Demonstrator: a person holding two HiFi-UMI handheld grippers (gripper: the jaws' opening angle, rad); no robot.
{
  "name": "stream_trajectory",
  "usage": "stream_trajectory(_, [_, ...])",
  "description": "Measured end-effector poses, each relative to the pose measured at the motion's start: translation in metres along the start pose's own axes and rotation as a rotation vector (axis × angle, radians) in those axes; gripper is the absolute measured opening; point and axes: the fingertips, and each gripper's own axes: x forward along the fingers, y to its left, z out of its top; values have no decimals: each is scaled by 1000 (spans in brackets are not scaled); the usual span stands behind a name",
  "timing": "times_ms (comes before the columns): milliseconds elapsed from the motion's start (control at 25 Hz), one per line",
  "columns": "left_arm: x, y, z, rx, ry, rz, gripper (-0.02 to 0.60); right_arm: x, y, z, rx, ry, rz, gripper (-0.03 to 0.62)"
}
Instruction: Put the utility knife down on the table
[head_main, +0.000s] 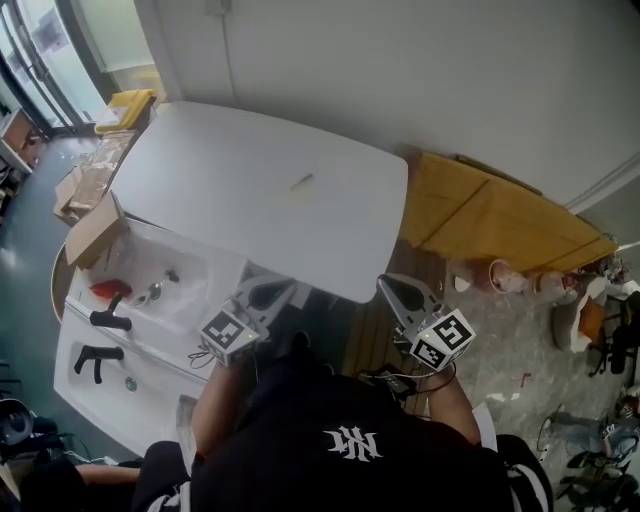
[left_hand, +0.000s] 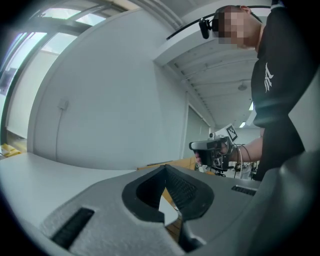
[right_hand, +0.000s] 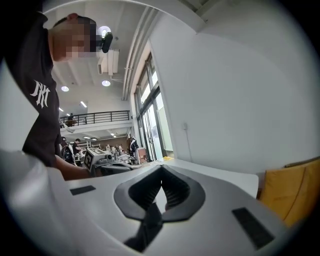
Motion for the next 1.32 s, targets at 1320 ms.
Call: stream_trajectory(1320, [-53, -96, 7, -31, -5, -123, 6, -58, 82, -29, 0, 6, 17, 3])
